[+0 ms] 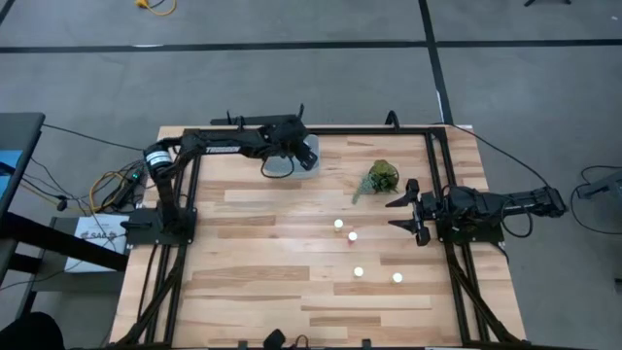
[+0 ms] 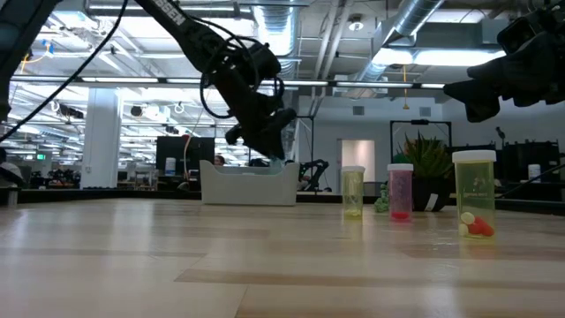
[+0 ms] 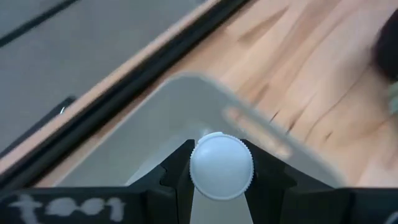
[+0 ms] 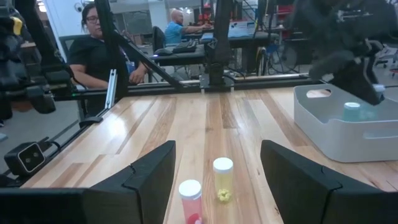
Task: Pick and place pill bottles into a basket
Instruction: Put the green pill bottle into the gray container
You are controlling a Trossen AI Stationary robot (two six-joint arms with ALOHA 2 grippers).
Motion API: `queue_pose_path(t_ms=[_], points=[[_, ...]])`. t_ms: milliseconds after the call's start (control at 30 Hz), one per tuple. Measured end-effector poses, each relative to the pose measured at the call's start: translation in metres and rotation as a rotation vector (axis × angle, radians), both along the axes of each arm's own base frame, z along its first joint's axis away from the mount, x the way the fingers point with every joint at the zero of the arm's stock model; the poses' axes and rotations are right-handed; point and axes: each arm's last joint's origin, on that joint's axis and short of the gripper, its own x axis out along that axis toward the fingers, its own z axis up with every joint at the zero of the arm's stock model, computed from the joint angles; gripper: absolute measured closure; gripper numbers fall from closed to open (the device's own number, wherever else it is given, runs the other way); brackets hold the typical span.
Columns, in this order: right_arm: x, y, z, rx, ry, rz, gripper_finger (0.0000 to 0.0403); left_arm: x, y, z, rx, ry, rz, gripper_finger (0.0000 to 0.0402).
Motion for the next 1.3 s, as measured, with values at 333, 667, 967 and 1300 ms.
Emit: queue_pose_path(t_ms=[333, 667, 967, 1300], points=[[0.0, 0.0, 0.0, 0.0, 0.0, -0.001, 0.0172, 0.008, 0.007, -0.018, -0.015, 0.04, -0.002, 0.0303], [0.0, 0.0, 0.0, 0.0, 0.0, -0.001, 0.0172, 0.009, 0.009, -0.017, 0.043, 0.045, 0.031, 0.0303], [0.0, 0.0, 0.0, 0.0, 0.0, -0.002, 0.0172, 0.01, 0.01, -0.016, 0.047, 0.026, 0.04, 0.0303], [0.0, 0.0, 0.0, 0.0, 0.0, -0.002, 0.0172, 0.01, 0.008, -0.017, 0.015, 0.018, 0.021, 0.0302]])
